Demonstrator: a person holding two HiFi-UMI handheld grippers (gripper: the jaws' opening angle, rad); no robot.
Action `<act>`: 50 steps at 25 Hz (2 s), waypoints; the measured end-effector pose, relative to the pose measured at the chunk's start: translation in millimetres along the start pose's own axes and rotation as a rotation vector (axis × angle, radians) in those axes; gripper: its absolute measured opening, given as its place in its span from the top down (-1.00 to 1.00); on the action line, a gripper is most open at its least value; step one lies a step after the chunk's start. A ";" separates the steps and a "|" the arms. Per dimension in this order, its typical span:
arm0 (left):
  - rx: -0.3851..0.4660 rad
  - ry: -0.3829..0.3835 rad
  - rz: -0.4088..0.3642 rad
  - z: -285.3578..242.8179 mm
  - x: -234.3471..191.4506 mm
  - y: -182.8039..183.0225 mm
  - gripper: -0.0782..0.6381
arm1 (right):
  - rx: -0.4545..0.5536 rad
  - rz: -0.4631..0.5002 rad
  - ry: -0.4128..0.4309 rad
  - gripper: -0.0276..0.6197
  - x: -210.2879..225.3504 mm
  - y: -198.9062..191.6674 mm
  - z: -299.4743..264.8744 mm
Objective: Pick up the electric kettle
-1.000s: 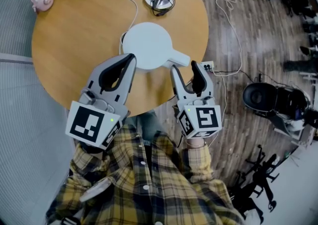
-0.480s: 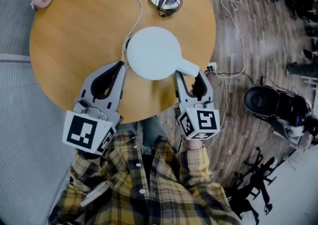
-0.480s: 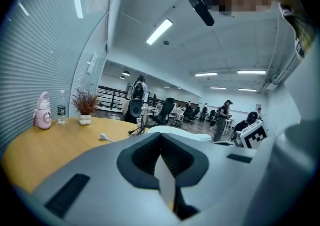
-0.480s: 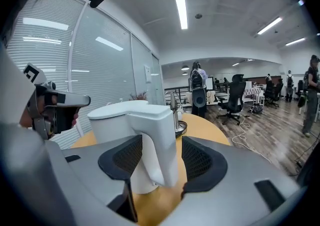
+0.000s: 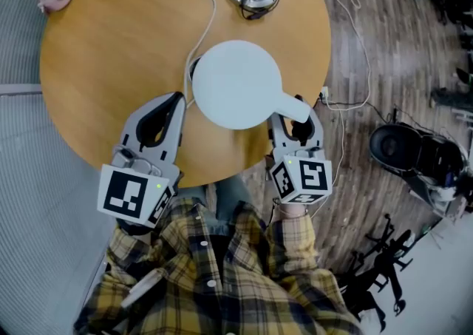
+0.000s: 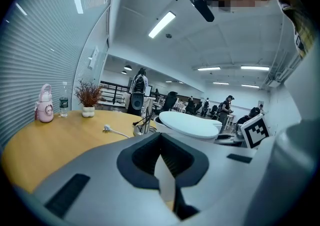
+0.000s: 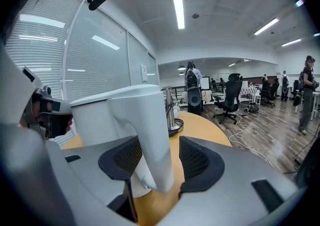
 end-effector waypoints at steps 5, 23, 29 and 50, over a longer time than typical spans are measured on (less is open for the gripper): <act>-0.014 -0.004 0.005 -5.5 -2.0 -6.1 0.77 | 0.030 -0.013 -0.020 0.16 5.6 3.4 -6.5; -0.018 0.006 0.013 -8.4 -17.0 -4.4 0.77 | 0.084 -0.009 -0.095 0.63 0.2 7.3 -18.8; -0.011 -0.004 0.003 -9.1 -16.7 0.8 0.77 | 0.090 -0.025 -0.124 0.64 2.2 6.1 -20.9; 0.041 0.005 -0.049 13.7 -3.4 42.0 0.77 | 0.162 -0.070 -0.147 0.63 3.7 53.1 -11.8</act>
Point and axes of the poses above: the fingertips, and each gripper's own axes: z backward along the fingers, x to its right, y out of its top, the point moved 3 cm from there along z, backward along the fingers, and after that the axes turned 14 degrees about -y, right-handed, at the moved point
